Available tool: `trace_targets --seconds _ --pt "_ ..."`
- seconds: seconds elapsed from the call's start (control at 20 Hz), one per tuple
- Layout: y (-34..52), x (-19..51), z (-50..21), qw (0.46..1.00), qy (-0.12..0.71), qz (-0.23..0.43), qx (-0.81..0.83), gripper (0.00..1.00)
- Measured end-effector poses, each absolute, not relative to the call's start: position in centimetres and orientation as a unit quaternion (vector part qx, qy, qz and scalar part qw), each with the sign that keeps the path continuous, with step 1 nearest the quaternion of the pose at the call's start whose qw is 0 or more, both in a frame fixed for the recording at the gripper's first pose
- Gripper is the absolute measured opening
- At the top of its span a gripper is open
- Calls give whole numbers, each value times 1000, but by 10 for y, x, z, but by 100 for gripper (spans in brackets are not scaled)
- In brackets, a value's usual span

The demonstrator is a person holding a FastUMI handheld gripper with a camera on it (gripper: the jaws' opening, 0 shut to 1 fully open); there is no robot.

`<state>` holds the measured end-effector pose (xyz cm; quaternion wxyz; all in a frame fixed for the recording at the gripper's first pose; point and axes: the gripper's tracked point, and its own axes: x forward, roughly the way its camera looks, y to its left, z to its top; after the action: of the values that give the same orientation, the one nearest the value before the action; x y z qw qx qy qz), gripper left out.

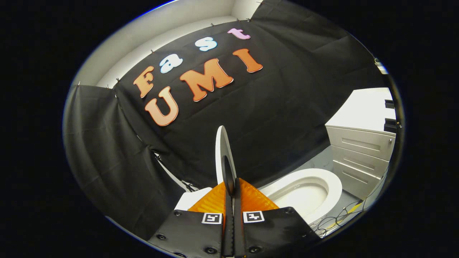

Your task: Open the toilet lid.

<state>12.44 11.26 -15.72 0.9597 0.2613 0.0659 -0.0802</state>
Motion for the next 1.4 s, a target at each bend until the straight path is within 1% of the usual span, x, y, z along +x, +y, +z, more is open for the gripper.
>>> trace_targets --seconds 0.95,1.4 --pt "214 139 -143 983 89 -11 161 8" --pt "261 146 -147 988 100 1 119 8"
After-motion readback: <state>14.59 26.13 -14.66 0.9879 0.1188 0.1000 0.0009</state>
